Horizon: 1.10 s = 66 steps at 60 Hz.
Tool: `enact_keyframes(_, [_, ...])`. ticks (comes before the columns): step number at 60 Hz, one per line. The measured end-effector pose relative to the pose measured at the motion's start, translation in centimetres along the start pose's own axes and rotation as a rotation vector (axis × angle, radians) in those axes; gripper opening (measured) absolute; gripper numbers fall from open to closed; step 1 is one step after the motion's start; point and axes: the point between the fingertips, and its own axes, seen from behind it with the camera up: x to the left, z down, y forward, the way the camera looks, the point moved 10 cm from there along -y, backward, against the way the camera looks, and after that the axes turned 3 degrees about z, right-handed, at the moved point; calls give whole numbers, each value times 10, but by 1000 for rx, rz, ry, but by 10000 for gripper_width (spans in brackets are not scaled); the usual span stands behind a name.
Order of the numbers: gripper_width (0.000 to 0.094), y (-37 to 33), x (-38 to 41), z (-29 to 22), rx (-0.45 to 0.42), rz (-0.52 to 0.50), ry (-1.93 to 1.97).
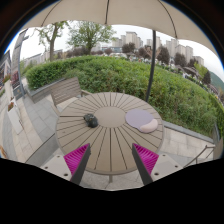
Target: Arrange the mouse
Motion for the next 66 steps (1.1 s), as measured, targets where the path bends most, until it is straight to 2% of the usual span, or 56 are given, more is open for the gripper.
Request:
enact_keyframes(9, [856,3,16,-4,3,-31,-4])
enact_keyframes(22, [854,45,95,-18,9,-41,9])
enact_keyframes(34, [859,91,134,-16,3,16,22])
enact_keyframes(52, [857,198,149,-16,-48,102,91])
enact_keyframes(66, [859,284,152,-16,-42,105,96])
